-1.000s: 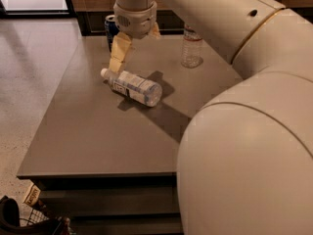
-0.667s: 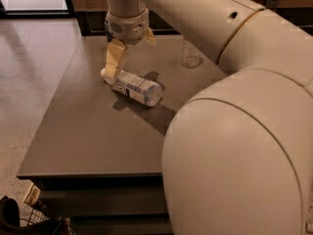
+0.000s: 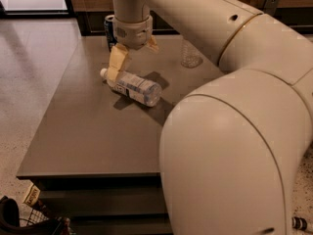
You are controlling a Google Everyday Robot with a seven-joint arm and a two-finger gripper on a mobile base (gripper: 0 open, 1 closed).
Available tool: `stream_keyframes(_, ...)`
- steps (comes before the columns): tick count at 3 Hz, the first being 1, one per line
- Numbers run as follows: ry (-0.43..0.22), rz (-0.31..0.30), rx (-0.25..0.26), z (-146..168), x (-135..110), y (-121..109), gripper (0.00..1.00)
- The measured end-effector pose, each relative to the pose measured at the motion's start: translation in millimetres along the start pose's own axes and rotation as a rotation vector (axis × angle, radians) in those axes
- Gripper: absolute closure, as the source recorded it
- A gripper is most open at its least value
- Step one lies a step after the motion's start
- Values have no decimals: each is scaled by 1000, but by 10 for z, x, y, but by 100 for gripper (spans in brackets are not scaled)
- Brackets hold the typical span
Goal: Place blue plastic bottle upright
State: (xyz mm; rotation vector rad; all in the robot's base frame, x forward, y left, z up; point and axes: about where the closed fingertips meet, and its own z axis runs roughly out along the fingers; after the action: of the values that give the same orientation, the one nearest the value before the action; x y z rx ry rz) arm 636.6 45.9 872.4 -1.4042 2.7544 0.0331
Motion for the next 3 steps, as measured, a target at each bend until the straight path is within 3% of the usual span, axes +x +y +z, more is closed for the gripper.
stream_keyframes(1,-7,20,-52,160,-27,61,0)
stream_keyframes(3,16,34,-78,407,-12,220,2)
